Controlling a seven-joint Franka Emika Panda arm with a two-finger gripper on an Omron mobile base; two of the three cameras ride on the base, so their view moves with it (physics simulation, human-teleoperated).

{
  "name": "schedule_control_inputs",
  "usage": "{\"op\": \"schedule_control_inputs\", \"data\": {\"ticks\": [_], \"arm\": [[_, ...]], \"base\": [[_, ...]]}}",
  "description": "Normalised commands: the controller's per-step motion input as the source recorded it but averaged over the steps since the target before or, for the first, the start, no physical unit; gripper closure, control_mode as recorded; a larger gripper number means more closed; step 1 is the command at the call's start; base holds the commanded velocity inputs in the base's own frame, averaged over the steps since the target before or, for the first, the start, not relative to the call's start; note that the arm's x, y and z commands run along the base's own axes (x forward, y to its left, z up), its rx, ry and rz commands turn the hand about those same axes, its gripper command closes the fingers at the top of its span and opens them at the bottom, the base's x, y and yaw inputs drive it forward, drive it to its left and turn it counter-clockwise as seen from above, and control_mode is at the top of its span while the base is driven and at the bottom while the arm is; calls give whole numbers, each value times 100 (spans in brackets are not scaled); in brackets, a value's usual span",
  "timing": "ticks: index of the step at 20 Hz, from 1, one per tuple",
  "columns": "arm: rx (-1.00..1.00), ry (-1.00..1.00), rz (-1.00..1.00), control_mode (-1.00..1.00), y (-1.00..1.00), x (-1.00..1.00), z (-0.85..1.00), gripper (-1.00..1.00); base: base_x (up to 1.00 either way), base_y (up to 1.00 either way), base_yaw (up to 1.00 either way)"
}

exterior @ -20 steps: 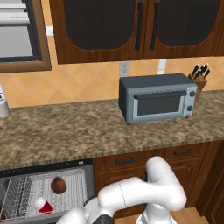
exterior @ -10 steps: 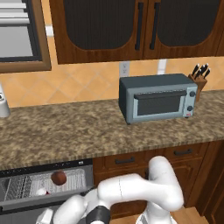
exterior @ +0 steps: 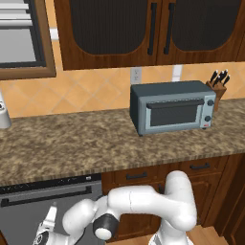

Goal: Pick up the cup and bowl from the counter, place them in the dishwasher, and close the dishwasher door.

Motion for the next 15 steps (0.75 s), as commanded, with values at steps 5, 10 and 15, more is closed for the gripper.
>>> {"op": "schedule_control_inputs", "data": {"ticks": [5,10,15], "arm": [[-17,-12,-13,-100,0,100,-16,-100],[-14,-12,-10,-100,0,100,-2,-100],[-13,-3,-4,-100,-1,100,0,-100]], "base": [[0,0,0],[0,0,0],[0,0,0]]}}
